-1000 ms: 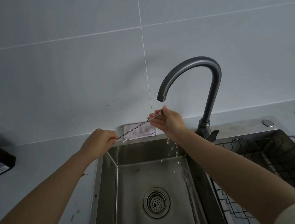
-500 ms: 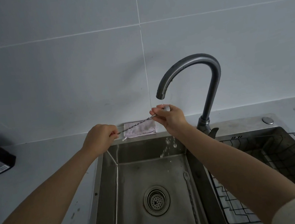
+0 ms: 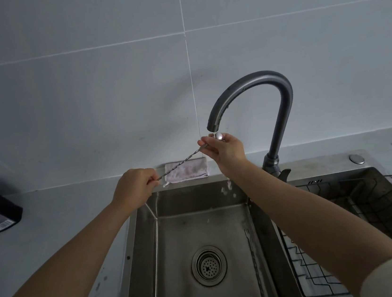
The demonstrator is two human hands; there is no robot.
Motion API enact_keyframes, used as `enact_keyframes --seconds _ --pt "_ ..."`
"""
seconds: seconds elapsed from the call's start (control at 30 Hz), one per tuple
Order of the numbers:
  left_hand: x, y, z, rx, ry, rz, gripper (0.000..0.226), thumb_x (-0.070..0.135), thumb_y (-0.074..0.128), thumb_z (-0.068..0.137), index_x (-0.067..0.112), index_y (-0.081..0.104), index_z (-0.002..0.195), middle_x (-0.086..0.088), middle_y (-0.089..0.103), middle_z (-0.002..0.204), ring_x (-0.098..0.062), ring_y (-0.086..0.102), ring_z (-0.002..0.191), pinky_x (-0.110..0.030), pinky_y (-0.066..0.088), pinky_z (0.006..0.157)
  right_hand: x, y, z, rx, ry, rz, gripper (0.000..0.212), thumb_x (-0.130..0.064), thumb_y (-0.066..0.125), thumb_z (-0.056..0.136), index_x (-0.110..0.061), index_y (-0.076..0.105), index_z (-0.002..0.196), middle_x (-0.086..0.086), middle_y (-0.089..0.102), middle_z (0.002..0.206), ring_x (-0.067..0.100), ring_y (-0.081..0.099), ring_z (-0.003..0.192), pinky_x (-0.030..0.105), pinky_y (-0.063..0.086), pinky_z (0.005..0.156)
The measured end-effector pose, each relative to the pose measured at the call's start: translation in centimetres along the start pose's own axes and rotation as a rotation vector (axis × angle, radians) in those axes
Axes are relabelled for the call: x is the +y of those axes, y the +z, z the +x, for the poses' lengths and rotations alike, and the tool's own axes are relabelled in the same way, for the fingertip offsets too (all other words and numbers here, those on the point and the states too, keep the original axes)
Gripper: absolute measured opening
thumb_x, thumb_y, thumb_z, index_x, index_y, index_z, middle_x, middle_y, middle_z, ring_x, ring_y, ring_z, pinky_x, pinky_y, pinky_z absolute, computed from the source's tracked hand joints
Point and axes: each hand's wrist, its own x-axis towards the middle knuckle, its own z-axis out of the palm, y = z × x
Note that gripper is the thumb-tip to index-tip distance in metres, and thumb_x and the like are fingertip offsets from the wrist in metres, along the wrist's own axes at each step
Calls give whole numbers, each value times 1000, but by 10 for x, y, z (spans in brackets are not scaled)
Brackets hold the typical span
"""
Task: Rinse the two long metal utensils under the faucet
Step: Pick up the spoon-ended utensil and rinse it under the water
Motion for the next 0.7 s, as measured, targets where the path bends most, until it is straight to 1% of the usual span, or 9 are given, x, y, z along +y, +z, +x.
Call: enact_keyframes --seconds 0.07,0.13,0.17,0.27,0.3,0.43,0.5,0.57,0.7 --pt "1 1 0 9 -10 3 9 8 65 80 0 69 76 -19 71 71 -25 53 61 -28 40 63 0 -1 -1 -3 2 23 13 7 55 87 -3 53 78 13 63 77 13 69 56 25 60 63" --pt "1 1 1 7 -16 3 9 9 65 81 1 69 77 -18 71 73 -25 53 62 -28 40 64 1 -1 -1 1 11 55 12 3 54 89 -3 54 79 13 63 77 14 69 57 25 60 61" --pt "1 1 0 3 -14 4 9 9 65 81 2 69 78 -18 71 74 -27 55 63 -29 43 64 1 -1 -1 7 20 67 13 -3 51 92 -3 54 79 12 63 77 16 68 61 25 59 61" --pt "0 2 -1 -11 -13 7 9 9 64 82 2 70 80 -18 71 76 -31 60 69 -33 47 68 -1 2 -1 42 79 60 37 -29 37 99 -4 55 79 12 62 77 21 65 70 27 57 64" --pt "-1 3 -2 -13 -15 6 9 9 64 82 2 70 81 -19 71 76 -30 59 68 -32 46 67 -2 2 -1 44 88 48 41 -32 34 100 -4 55 79 12 62 77 22 65 70 28 56 65" --pt "-2 4 -3 -10 -6 -24 10 7 63 82 0 70 81 -19 71 74 -31 61 66 -29 43 65 -3 0 1 -30 21 -6 28 -19 36 100 -3 56 87 11 63 82 20 66 73 27 58 66" --pt "-3 4 -3 -2 8 -45 11 6 63 82 -1 70 79 -19 71 73 -30 61 65 -29 44 64 -5 0 1 -90 -7 -11 18 -6 38 98 -2 55 92 12 63 88 20 66 78 29 58 73" --pt "-3 4 -2 3 24 -48 12 6 61 83 -2 70 79 -19 72 73 -31 62 66 -33 48 66 -7 1 0 -147 -13 9 16 4 40 95 -2 55 91 12 62 90 20 65 82 32 56 78" --pt "0 3 -2 15 36 -40 12 4 61 83 -2 70 78 -19 71 73 -32 62 66 -31 45 66 -12 2 0 -154 -13 14 16 7 45 92 -3 57 87 12 64 86 17 70 69 27 59 72"
